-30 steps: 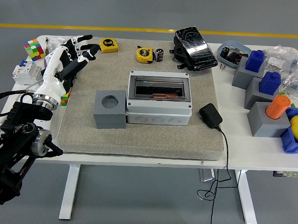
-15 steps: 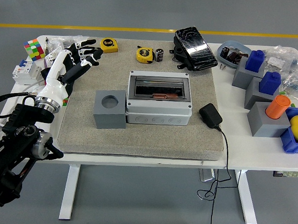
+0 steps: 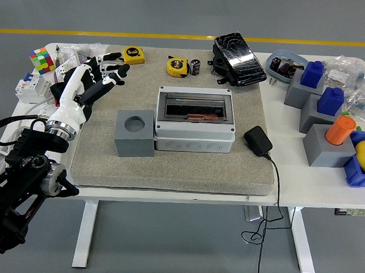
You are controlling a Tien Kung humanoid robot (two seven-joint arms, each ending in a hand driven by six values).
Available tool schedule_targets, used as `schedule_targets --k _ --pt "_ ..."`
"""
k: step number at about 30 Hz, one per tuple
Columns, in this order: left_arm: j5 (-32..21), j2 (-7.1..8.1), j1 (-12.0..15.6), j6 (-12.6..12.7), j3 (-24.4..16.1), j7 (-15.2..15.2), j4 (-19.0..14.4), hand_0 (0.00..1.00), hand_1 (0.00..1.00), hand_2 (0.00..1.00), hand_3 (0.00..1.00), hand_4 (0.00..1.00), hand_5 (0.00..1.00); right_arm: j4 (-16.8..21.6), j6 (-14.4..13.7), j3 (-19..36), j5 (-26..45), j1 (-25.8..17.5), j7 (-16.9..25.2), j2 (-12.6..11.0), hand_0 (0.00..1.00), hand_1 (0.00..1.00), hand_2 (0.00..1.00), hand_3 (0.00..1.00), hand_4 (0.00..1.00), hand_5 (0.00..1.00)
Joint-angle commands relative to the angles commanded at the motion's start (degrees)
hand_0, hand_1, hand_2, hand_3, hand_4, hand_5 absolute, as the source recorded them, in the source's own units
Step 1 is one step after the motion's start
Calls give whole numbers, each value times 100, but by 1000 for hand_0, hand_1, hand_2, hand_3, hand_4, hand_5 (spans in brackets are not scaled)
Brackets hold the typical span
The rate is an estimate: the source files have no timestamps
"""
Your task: Fetch the battery,place it into the box,close the lid of the box
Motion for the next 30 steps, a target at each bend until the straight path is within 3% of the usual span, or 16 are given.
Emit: schedule_targets --k 30 --pt "33 -15 -32 -26 45 117 -39 519 582 588 699 941 431 10 1 -85 36 76 -3 -19 641 692 723 766 998 660"
